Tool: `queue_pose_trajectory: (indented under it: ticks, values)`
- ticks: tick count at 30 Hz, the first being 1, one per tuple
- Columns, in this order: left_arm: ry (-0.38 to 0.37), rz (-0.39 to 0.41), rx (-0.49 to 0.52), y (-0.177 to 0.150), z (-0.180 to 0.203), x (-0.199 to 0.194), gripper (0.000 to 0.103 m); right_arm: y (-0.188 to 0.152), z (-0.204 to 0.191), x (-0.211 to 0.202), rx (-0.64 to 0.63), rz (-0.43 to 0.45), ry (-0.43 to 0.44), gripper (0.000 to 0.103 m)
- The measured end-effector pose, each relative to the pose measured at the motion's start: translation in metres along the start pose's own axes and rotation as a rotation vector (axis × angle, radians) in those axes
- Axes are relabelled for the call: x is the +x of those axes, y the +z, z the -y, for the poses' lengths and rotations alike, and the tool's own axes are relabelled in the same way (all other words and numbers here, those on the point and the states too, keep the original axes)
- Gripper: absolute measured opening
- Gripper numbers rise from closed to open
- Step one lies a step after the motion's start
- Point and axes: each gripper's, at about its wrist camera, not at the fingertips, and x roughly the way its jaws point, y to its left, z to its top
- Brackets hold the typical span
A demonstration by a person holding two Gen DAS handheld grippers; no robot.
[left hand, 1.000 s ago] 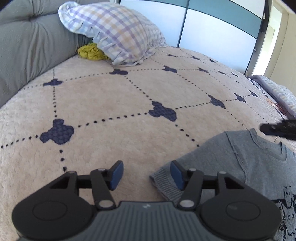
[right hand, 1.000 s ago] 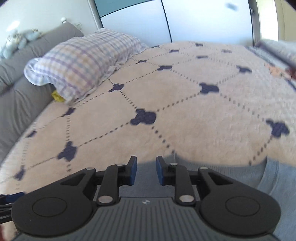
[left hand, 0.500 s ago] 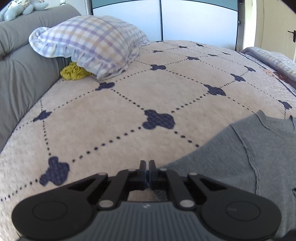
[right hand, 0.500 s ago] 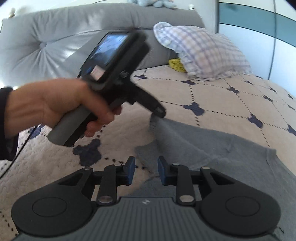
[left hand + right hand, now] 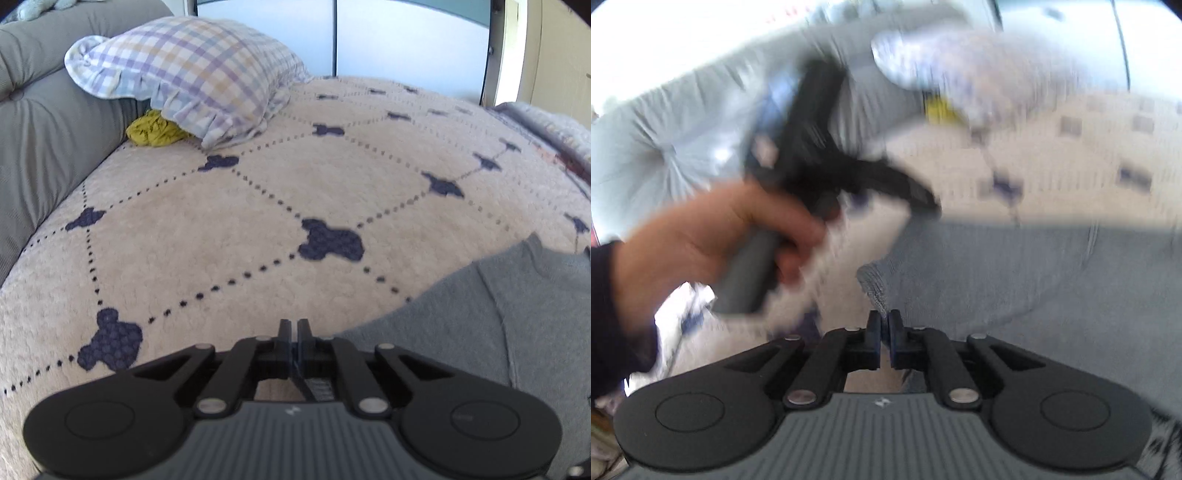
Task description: Fold clothes
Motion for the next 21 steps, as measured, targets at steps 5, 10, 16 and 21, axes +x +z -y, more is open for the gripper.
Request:
queue_pose_trajectory:
  ticks: [5,10,16,21]
  values:
    - [0.054,-0.007,-0.032,-0.007,-0.013,-0.002,0.003,-0.009,-0.006,-0.008,0.038,0.014,0.061,0.04]
    - [0.076,0.032,-0.108,-0.016,-0.026,-0.032,0.004,-0.017,0.006,-0.07,0.111,0.088,-0.005,0.042]
    - [-0.009,0.074,-0.146,-0.06,-0.009,-0.087,0.01,-0.078,0.094,-0.21,0.413,0.218,-0.258,0.042]
    - [-0.025,0.07,-0.135,-0.083,0.009,-0.101,0.015,-0.134,0.185,-0.323,0.6,0.259,-0.644,0.045]
